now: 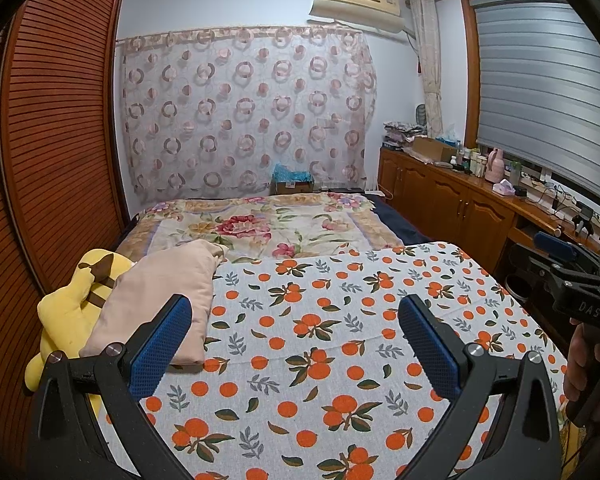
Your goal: Fold small clothes
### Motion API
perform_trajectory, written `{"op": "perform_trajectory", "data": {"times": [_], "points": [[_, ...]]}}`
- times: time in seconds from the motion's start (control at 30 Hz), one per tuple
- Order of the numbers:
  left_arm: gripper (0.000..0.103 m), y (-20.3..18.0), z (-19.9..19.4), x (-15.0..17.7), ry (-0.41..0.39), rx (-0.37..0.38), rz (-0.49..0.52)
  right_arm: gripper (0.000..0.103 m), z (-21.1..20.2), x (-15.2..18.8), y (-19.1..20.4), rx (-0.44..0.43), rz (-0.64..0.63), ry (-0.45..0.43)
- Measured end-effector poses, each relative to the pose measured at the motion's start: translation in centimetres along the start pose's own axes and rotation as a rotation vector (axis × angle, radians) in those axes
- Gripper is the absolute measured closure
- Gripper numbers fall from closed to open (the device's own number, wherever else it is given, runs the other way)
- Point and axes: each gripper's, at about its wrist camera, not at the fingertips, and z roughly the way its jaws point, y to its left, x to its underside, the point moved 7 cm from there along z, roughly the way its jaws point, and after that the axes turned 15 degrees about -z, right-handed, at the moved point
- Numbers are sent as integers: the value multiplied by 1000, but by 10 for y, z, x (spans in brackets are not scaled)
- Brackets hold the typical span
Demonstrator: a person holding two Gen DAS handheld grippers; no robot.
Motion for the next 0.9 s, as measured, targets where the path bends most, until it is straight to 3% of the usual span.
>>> {"op": "perform_trajectory", "data": {"times": [0.9], "points": [[0, 2, -2, -3, -4, 3, -1, 16, 2, 1, -11, -15, -5, -2]]}}
